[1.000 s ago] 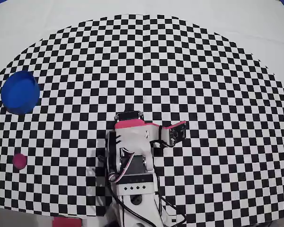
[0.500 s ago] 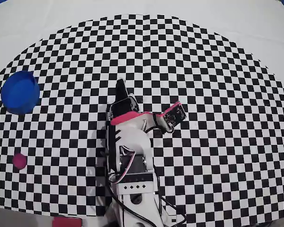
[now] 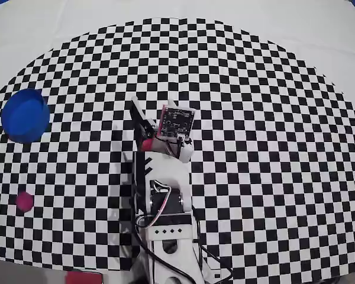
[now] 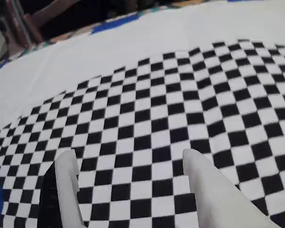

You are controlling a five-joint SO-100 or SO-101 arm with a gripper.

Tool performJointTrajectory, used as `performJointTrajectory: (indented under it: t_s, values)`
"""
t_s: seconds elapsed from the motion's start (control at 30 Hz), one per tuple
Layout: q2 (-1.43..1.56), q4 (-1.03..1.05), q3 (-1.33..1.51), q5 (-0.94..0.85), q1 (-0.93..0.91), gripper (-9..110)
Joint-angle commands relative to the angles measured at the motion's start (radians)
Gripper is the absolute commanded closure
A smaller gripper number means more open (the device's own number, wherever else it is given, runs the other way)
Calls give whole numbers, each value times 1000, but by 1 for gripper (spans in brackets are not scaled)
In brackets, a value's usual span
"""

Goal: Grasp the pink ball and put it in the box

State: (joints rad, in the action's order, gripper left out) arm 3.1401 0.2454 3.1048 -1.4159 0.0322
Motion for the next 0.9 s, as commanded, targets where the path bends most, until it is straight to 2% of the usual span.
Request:
performJointTrajectory:
  t_s: [0.0,0.27,0.87]
  values:
    - [-14,-61,8,-97,-8,76]
    - [-20,-110,8,-256,-20,76]
    - [-20,-124,8,-261,3,76]
